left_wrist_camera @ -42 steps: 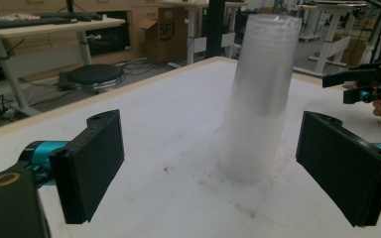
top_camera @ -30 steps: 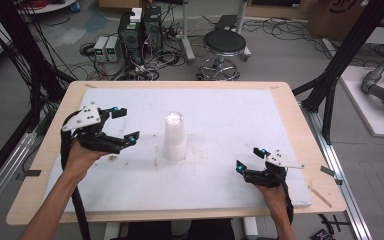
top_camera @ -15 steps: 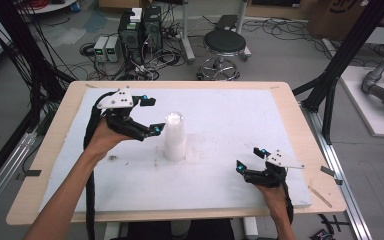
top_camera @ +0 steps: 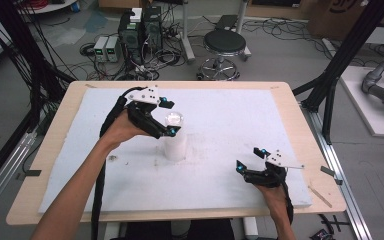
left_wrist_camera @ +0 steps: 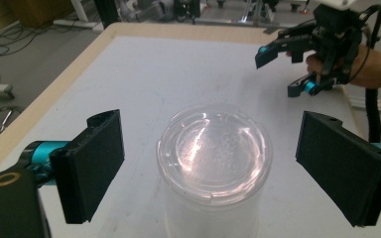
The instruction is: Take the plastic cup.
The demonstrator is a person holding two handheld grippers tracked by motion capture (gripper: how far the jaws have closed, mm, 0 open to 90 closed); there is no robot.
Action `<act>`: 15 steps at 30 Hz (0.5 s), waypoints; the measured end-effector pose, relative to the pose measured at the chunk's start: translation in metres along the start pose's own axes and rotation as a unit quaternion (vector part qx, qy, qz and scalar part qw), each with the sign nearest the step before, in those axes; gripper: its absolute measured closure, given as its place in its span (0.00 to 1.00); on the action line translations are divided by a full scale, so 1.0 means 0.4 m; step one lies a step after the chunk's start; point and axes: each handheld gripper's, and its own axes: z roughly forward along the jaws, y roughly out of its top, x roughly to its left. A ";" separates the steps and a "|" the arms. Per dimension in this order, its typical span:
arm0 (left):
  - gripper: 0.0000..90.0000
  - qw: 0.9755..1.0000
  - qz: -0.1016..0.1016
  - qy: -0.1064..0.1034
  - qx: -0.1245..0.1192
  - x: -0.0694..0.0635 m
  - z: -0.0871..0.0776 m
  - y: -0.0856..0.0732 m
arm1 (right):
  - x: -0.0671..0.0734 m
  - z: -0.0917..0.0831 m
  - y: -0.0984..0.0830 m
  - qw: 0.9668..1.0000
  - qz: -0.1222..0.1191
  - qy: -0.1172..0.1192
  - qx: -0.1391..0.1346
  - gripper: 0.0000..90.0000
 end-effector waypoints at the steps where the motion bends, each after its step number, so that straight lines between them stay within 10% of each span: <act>1: 0.13 1.000 -0.001 -0.002 0.003 0.003 0.003 -0.001 | 0.000 0.000 0.000 1.000 0.000 0.000 0.000 0.17; 15: 0.15 0.997 -0.013 -0.022 0.068 0.010 0.050 -0.024 | -0.002 0.001 0.000 1.000 -0.001 0.001 -0.002 0.17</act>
